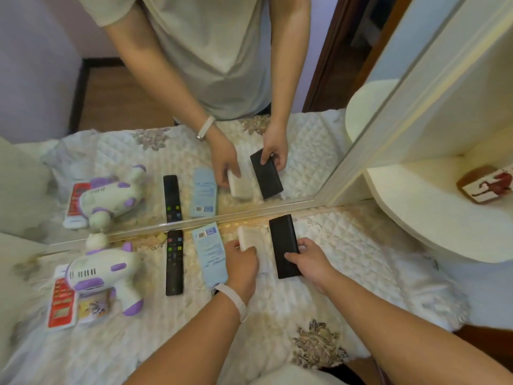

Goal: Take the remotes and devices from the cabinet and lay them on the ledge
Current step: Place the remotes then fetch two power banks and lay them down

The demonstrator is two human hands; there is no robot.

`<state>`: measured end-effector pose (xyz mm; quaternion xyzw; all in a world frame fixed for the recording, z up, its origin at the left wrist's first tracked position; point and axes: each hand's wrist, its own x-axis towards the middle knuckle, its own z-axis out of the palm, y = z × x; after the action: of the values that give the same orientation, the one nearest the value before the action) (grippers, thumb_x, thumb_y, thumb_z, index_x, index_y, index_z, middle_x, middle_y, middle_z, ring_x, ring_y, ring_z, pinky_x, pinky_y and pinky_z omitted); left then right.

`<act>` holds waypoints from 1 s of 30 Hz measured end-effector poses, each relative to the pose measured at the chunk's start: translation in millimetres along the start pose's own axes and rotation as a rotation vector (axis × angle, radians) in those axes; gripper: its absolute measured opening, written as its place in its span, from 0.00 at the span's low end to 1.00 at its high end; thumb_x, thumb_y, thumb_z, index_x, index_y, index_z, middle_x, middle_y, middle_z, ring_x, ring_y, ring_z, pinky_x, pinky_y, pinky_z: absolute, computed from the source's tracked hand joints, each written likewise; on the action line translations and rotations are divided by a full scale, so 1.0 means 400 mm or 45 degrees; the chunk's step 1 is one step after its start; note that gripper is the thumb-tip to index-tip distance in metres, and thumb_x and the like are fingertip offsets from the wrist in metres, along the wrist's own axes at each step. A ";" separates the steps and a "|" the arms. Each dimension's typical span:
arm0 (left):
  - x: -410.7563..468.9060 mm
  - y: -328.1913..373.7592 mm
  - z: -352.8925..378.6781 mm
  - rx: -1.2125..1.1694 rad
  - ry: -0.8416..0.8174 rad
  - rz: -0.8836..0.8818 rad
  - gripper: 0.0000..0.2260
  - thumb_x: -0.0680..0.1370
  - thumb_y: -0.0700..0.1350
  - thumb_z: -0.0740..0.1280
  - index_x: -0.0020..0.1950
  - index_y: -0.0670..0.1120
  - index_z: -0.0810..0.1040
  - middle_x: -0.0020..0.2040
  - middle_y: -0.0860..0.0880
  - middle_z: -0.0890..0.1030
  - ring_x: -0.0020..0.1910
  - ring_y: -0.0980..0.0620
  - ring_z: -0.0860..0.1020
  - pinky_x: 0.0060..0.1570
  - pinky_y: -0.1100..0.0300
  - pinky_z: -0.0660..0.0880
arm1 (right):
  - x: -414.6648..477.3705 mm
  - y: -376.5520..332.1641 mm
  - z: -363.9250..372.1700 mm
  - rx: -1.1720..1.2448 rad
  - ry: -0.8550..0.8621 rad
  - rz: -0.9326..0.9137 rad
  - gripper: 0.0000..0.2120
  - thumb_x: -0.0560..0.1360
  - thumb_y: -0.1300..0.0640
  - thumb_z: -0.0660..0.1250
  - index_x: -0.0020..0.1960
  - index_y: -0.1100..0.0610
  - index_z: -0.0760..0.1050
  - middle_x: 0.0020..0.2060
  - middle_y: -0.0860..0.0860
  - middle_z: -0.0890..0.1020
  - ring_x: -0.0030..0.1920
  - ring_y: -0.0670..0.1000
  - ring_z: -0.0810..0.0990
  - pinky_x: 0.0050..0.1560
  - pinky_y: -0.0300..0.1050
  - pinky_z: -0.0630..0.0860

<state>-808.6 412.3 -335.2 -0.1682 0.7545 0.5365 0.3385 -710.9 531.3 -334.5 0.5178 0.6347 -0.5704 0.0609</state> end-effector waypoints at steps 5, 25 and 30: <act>0.009 -0.015 0.008 0.030 0.000 0.010 0.16 0.78 0.38 0.63 0.65 0.49 0.69 0.57 0.47 0.77 0.53 0.48 0.76 0.54 0.53 0.74 | 0.044 0.013 0.006 -0.151 -0.080 -0.056 0.10 0.74 0.58 0.69 0.54 0.55 0.72 0.50 0.52 0.82 0.47 0.51 0.83 0.51 0.53 0.81; -0.221 0.018 -0.124 0.856 0.406 0.658 0.23 0.75 0.48 0.67 0.70 0.46 0.72 0.71 0.47 0.71 0.70 0.48 0.68 0.69 0.53 0.65 | -0.034 -0.147 -0.151 -1.505 -0.073 -1.284 0.25 0.78 0.42 0.57 0.73 0.51 0.66 0.66 0.50 0.75 0.63 0.54 0.73 0.56 0.49 0.72; -0.320 -0.021 -0.201 1.146 0.565 0.835 0.23 0.75 0.55 0.63 0.68 0.48 0.75 0.68 0.47 0.75 0.66 0.46 0.73 0.63 0.49 0.72 | -0.111 -0.205 -0.101 -1.530 -0.189 -1.645 0.25 0.75 0.41 0.55 0.65 0.53 0.76 0.62 0.55 0.79 0.60 0.58 0.76 0.55 0.53 0.75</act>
<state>-738.4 321.1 -236.7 0.1254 0.9728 0.1926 0.0275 -729.5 552.4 -236.8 -0.0996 0.9900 -0.0958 0.0296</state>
